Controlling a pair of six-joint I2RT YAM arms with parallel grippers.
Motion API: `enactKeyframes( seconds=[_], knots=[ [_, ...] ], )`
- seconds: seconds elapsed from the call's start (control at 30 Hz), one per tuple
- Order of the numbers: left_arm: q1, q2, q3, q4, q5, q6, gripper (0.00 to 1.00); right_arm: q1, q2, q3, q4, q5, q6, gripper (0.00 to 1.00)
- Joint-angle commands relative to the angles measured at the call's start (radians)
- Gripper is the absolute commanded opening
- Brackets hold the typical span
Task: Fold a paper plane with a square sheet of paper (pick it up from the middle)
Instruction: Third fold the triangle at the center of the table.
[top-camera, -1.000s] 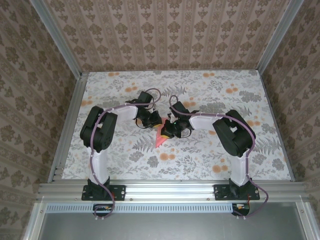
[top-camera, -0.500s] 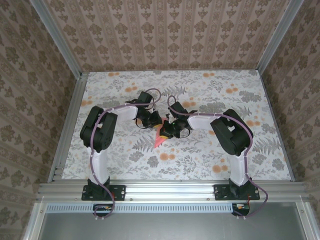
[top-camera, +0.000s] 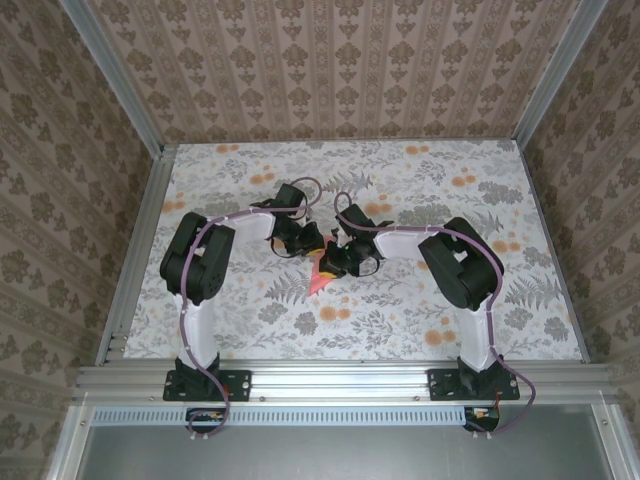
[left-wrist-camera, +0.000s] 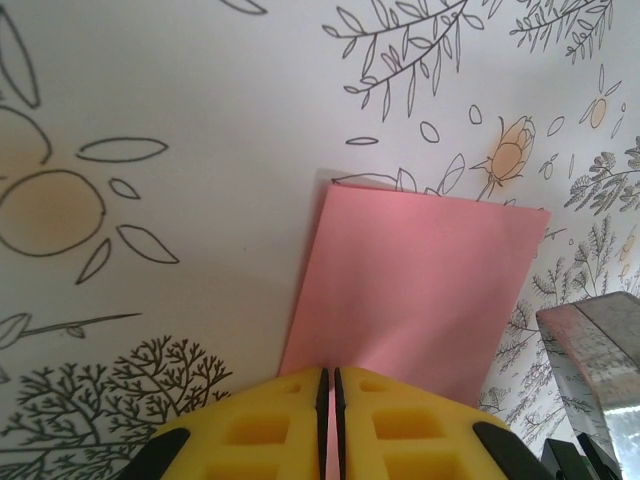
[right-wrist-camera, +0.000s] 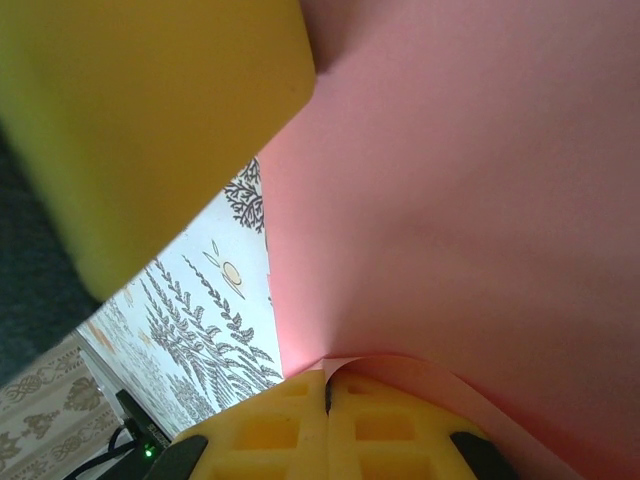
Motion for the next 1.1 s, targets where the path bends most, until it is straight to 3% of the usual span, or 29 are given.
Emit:
enactKeyframes(
  seconds=[0.0,0.67,1.07],
  knots=[
    [-0.008,-0.017,-0.025,-0.019,0.003,0.002,0.14,0.003,0.014,0.023,0.005,0.020,0.008,0.06],
    [-0.009,-0.021,-0.031,-0.016,0.002,0.002,0.14,-0.005,0.002,-0.002,0.000,0.075,0.023,0.06],
    [-0.009,-0.023,-0.026,-0.016,0.003,0.002,0.14,-0.005,0.006,-0.002,-0.007,0.048,0.006,0.06]
  ],
)
